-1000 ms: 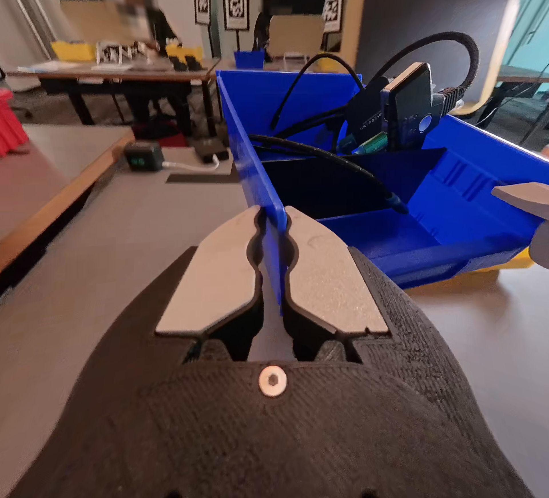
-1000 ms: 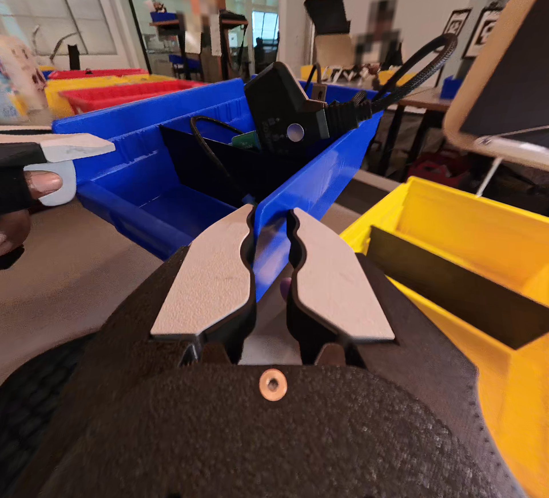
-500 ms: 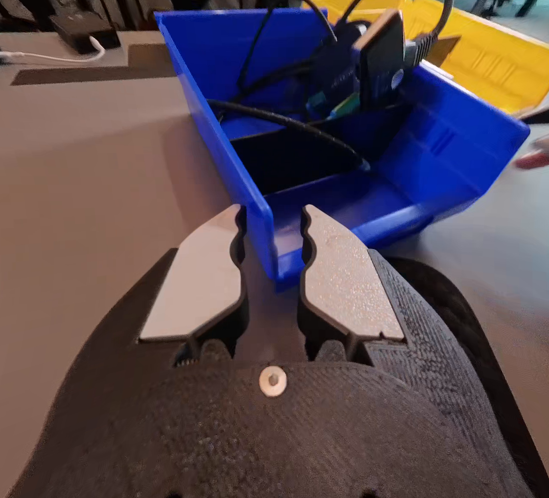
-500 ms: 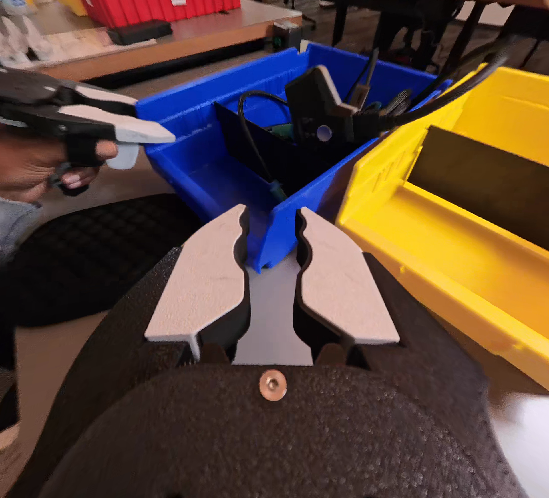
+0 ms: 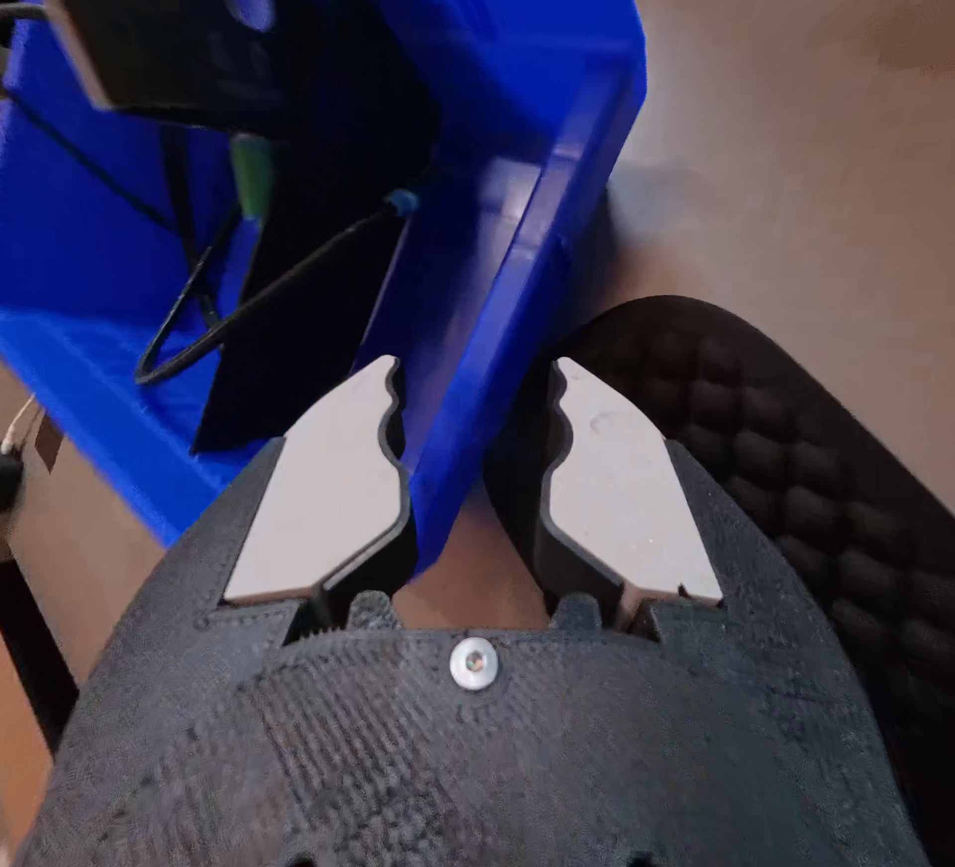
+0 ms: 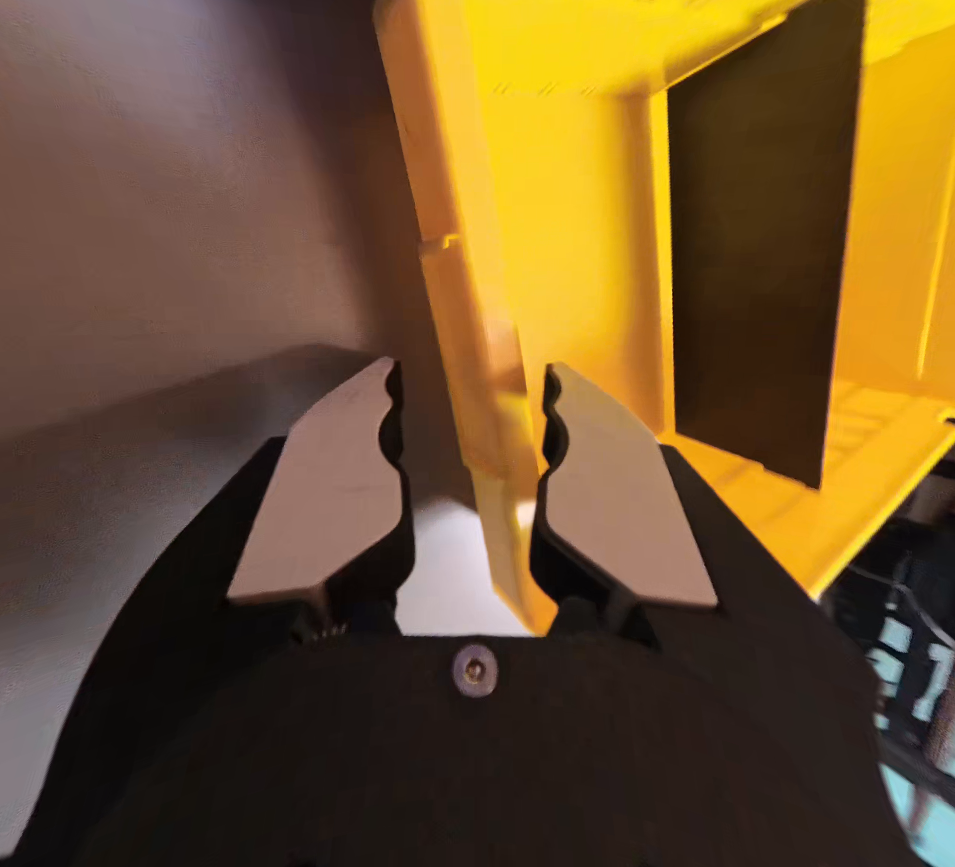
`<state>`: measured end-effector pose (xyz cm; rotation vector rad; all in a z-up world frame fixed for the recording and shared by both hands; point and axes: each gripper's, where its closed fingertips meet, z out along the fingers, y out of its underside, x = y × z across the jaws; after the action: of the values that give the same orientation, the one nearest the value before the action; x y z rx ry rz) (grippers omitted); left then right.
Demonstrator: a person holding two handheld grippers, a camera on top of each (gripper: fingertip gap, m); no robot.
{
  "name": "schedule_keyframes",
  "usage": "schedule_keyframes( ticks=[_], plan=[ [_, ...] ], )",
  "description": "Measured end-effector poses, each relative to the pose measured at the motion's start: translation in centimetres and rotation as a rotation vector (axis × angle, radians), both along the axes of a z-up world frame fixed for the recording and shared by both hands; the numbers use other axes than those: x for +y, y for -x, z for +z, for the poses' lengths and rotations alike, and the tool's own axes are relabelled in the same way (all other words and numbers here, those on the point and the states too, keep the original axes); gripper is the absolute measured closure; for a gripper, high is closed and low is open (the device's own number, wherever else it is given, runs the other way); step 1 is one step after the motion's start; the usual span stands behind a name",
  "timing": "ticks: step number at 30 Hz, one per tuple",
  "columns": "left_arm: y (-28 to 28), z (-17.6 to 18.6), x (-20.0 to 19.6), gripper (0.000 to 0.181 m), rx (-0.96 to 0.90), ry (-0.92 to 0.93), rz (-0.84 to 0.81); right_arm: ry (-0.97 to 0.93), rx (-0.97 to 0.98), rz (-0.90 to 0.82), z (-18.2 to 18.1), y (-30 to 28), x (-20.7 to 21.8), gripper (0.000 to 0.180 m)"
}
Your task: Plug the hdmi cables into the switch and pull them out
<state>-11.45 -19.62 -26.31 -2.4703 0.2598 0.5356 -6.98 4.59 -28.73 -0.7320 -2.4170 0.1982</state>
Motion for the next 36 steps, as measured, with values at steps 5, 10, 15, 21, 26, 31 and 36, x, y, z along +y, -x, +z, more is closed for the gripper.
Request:
schedule_keyframes(
  ticks=[5,10,15,21,26,31,36],
  plan=[
    [0.5,-2.8,2.0,0.130,-0.056,0.167,-0.085,-0.019,-0.066,-0.013,-0.6,-0.9,0.9,0.149],
    [0.4,-3.2,2.7,0.142,-0.146,0.115,-0.117,0.023,-0.029,-0.108,-0.3,-7.5,3.4,0.146],
    [0.2,-3.2,3.1,0.146,-0.113,0.092,-0.073,-0.002,-0.003,-0.233,-0.3,-14.1,7.2,0.145],
    [1.3,-3.2,3.6,0.146,-0.117,0.106,-0.039,-0.063,-0.003,-0.357,-0.4,-15.3,14.1,0.149],
    [3.8,-3.2,4.9,0.145,-0.121,0.100,0.003,-0.085,-0.004,-0.440,-0.4,-12.5,19.4,0.150],
    [7.5,-2.9,6.0,0.139,-0.064,0.052,0.068,0.199,0.166,-0.497,4.5,-8.8,16.9,0.135],
    [7.6,0.1,6.4,0.137,-0.197,-0.138,0.083,0.702,0.449,-0.418,11.1,-5.5,9.3,0.139]
  ],
)
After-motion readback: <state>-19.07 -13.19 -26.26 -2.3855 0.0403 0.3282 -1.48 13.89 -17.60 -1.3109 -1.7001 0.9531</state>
